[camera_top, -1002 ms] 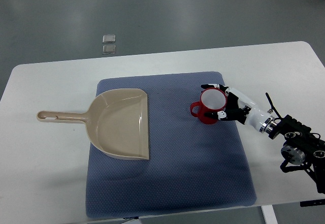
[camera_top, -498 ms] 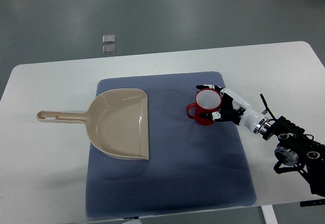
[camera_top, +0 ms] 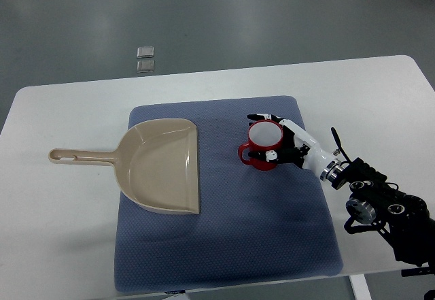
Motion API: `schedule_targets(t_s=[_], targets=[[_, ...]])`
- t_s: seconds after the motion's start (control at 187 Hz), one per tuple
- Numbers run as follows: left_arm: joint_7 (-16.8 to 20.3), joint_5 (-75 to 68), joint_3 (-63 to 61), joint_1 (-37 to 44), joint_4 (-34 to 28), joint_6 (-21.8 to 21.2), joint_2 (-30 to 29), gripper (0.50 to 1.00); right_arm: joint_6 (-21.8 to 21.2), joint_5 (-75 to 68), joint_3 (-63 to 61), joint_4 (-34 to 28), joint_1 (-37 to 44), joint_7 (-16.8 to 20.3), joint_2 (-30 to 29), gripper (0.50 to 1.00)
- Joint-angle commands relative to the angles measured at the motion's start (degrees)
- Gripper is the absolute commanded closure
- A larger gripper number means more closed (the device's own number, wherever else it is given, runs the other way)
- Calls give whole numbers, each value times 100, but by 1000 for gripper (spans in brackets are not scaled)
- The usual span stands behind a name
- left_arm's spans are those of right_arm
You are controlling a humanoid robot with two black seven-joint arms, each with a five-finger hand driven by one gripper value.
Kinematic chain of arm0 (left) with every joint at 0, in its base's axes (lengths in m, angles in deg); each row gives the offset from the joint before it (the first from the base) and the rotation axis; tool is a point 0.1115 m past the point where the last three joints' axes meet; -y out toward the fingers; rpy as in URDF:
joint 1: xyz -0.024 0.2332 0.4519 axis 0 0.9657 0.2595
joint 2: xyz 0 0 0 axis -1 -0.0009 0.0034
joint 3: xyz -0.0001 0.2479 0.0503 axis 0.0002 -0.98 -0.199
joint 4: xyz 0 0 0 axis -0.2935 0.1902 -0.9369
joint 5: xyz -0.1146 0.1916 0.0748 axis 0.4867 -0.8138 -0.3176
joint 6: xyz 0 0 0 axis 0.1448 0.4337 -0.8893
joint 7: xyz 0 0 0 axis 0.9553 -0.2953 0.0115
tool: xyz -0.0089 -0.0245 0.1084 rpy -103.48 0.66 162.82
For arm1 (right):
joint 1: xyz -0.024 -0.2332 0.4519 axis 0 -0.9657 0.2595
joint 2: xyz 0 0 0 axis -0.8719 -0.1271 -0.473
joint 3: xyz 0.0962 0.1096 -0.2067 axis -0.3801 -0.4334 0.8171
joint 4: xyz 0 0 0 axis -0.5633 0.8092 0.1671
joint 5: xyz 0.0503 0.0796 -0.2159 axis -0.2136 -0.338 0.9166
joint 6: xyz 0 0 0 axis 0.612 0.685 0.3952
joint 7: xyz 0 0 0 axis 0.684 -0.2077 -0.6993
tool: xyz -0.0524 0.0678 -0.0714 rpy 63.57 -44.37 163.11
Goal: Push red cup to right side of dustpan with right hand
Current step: 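Push the red mug with the right hand toward the dustpan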
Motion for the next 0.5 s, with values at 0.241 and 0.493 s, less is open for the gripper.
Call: schedule_targets(t_s=[0.241, 0.493], targets=[[0, 0, 1, 0, -9, -3, 0, 500, 267, 2, 256, 11, 128, 0, -408, 570], [0, 9, 1, 0, 0, 6, 0, 500, 487, 28, 520, 3, 146, 0, -628, 570]])
